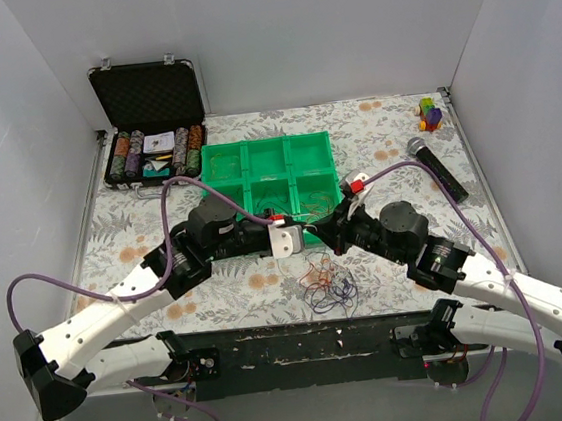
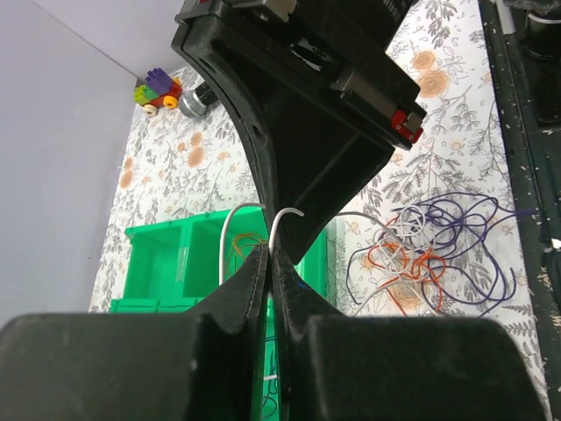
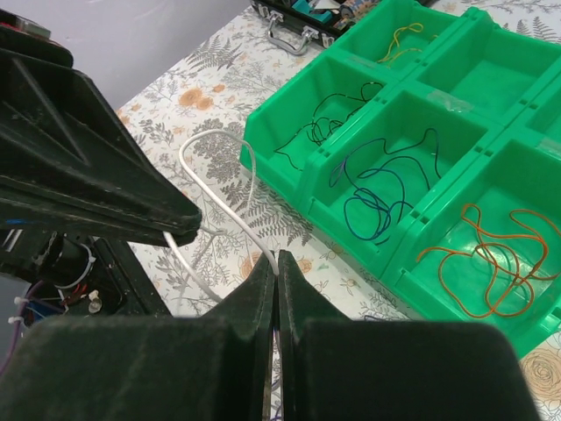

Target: Untangle the cables

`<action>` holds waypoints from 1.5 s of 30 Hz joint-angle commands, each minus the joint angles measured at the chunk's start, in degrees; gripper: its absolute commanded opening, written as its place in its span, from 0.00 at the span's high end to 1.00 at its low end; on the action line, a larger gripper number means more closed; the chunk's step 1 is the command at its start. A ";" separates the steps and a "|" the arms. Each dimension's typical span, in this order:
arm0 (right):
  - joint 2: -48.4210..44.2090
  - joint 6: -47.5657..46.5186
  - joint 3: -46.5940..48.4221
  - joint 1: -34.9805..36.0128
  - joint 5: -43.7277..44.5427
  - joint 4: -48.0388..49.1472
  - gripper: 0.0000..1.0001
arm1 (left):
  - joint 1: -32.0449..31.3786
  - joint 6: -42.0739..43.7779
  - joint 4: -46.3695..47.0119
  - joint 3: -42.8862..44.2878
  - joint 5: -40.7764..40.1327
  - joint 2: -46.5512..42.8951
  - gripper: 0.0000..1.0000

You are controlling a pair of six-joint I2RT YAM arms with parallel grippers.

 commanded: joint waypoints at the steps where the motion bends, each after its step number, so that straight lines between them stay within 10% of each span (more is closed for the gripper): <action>1: 0.35 -1.13 3.22 -0.07 -2.33 0.98 0.99 | -0.03 3.46 5.90 -1.94 -2.42 -2.96 1.00; 36: 1.93 -1.48 4.98 0.37 -6.47 -0.34 0.99 | -0.30 11.20 9.60 -7.30 1.80 -7.18 0.92; 45: 2.46 -1.65 5.16 0.81 -7.35 -0.16 0.99 | -0.47 16.47 10.65 -8.10 2.15 -6.40 0.76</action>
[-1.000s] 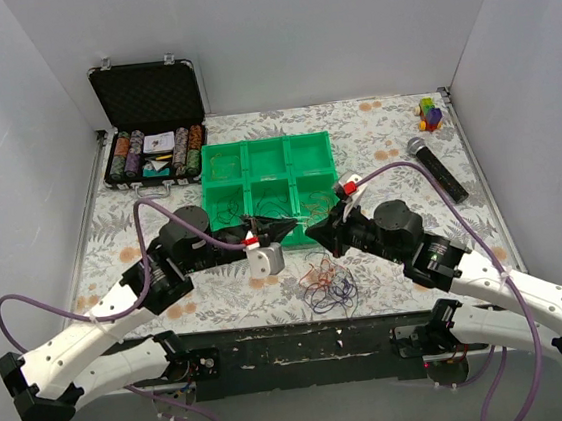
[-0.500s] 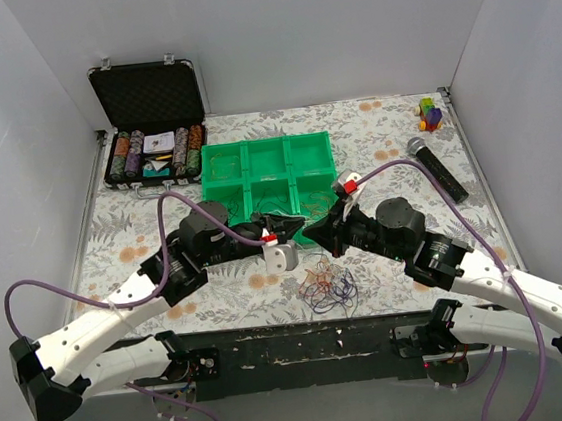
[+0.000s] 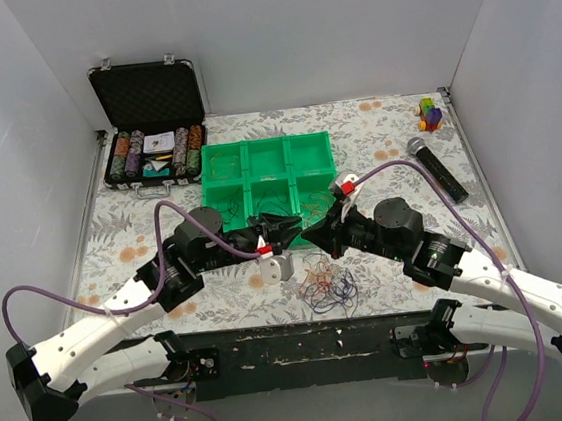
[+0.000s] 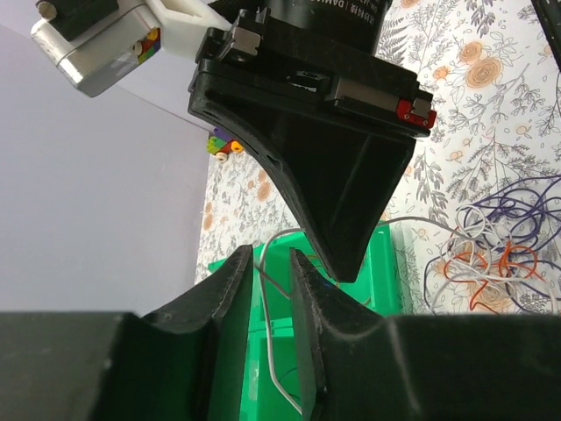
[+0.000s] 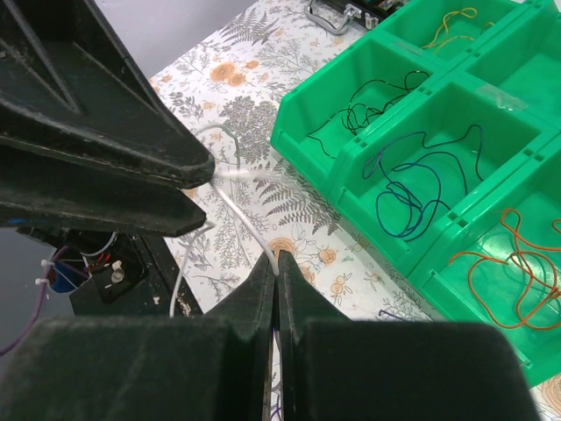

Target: Untangle the cables

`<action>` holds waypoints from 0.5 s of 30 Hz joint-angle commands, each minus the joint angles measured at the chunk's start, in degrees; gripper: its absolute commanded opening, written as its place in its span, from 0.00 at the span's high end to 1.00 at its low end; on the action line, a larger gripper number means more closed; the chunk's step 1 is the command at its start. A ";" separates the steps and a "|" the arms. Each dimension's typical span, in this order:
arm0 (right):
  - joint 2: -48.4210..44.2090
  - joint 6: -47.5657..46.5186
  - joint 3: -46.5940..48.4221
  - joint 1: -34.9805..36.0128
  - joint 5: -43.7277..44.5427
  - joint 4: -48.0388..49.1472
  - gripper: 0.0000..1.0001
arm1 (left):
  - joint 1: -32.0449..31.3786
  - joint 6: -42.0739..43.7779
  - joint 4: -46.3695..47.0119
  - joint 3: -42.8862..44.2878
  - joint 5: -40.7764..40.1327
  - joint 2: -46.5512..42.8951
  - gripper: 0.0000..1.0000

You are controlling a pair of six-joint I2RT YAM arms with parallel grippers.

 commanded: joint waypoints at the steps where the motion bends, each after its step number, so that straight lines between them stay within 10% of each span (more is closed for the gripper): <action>1: 0.12 -0.63 2.62 0.81 -1.27 1.83 0.99 | -0.34 3.77 1.84 -0.42 1.37 -0.10 0.73; 8: -0.41 -0.54 2.18 1.77 -1.18 2.18 0.99 | -0.34 5.80 2.63 -1.74 0.31 0.60 0.71; 15: -1.37 -0.45 1.92 2.30 -0.57 2.44 0.99 | -0.34 6.77 -3.17 -1.57 0.49 1.48 1.00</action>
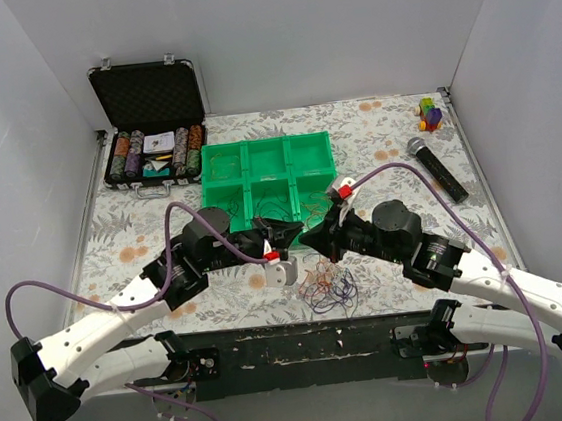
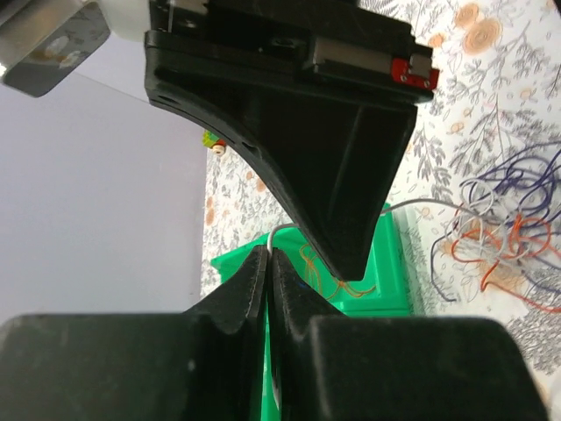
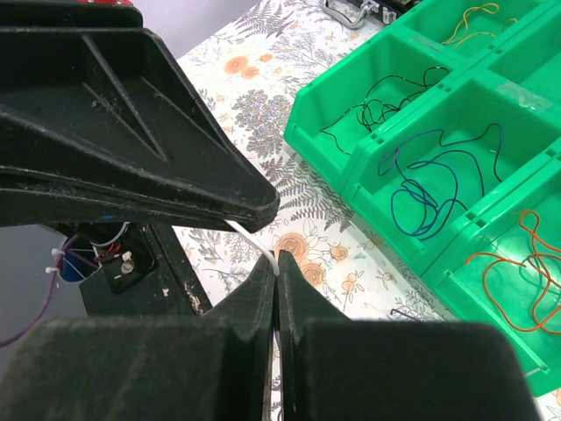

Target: Untangle the cables

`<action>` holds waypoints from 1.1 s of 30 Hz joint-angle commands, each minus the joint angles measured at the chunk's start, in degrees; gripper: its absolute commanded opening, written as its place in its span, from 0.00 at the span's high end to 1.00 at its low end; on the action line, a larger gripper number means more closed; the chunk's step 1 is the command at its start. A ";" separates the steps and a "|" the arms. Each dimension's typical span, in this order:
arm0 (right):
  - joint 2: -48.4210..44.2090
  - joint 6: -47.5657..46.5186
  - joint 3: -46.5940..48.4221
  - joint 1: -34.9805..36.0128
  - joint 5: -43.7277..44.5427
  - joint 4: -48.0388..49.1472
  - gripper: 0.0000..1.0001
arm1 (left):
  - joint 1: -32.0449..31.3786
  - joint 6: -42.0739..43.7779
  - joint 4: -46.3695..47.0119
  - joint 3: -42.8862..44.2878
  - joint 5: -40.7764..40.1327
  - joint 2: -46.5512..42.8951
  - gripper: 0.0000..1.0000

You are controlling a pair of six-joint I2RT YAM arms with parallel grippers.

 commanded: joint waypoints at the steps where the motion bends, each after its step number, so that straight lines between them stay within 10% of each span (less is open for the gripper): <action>1: -1.59 -0.45 1.83 0.49 -0.06 2.48 0.99 | -0.34 1.22 -2.84 -0.17 0.05 -0.03 1.00; 6: -2.03 0.42 0.87 0.58 0.63 3.10 0.98 | -0.34 0.69 -1.35 0.71 -1.26 0.33 1.00; 11: -3.96 1.74 -1.85 0.58 4.76 2.92 0.45 | -0.34 -3.70 6.47 4.13 -12.66 2.25 1.00; 15: -5.98 3.58 -6.77 0.58 6.44 2.66 0.34 | -0.08 -3.27 18.15 7.03 -22.44 4.01 1.00; 33: -0.27 10.28 -21.47 1.63 13.20 13.39 0.25 | 0.01 -0.64 1.84 17.67 -12.27 -0.20 1.00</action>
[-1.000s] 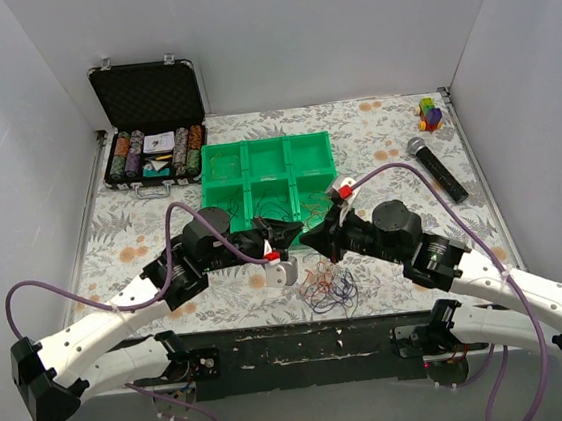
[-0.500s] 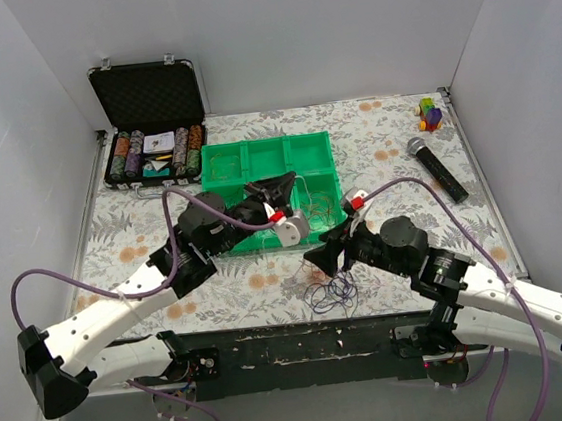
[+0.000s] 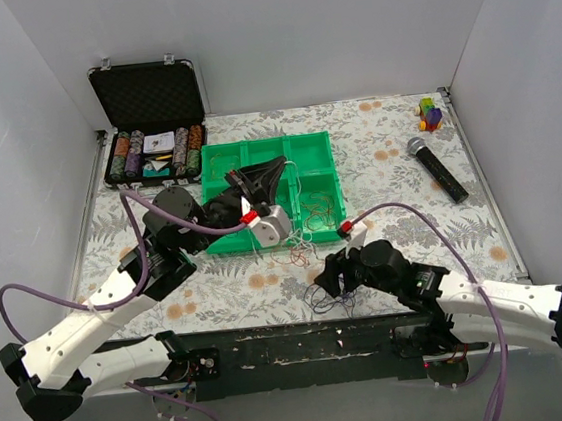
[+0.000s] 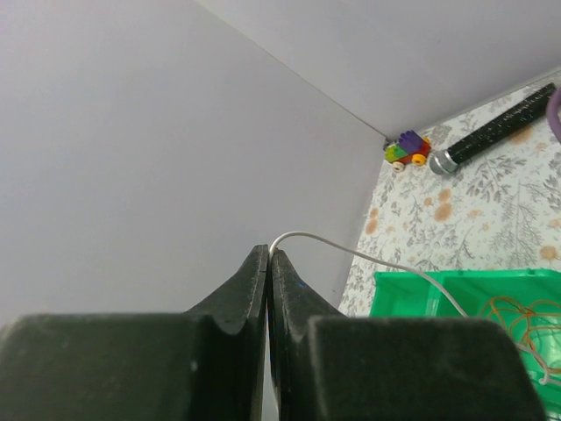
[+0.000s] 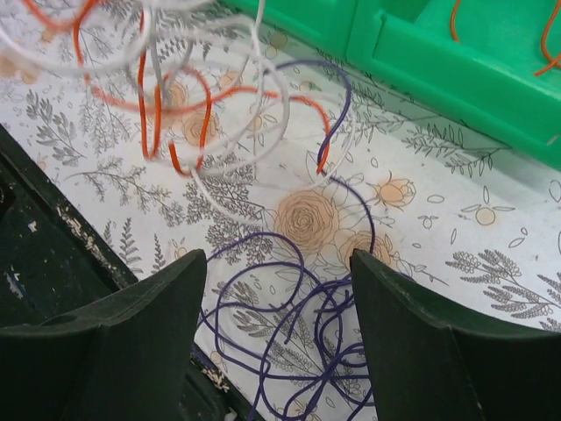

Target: Untangle the cables

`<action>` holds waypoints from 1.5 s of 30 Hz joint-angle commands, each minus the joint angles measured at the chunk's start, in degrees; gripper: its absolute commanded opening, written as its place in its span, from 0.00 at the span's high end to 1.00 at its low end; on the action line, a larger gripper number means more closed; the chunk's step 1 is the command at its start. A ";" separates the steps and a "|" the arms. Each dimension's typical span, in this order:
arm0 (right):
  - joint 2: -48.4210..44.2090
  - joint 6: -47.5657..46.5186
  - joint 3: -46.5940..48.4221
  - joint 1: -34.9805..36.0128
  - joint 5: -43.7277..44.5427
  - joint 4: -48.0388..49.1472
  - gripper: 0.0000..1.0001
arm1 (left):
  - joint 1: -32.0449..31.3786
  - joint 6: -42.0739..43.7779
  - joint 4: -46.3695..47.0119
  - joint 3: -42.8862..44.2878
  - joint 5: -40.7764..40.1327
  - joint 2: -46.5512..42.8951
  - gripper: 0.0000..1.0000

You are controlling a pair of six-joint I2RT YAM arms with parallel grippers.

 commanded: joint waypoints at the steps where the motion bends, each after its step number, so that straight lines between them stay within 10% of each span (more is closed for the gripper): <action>1: -1.74 -0.90 3.65 0.56 3.02 6.21 0.24 | -0.03 1.99 -8.03 2.98 4.85 -2.30 1.00; 21: 7.38 -1.44 11.04 4.25 3.62 13.33 0.28 | -0.74 4.19 -11.73 5.18 7.85 -1.95 1.00; 31: 15.83 1.82 11.84 4.78 11.37 14.91 0.55 | -2.06 -1.16 -17.71 17.65 8.47 1.74 1.00; 45: 11.44 9.82 -1.79 6.01 11.11 13.16 0.52 | -2.06 11.48 -18.50 35.41 1.79 5.96 1.00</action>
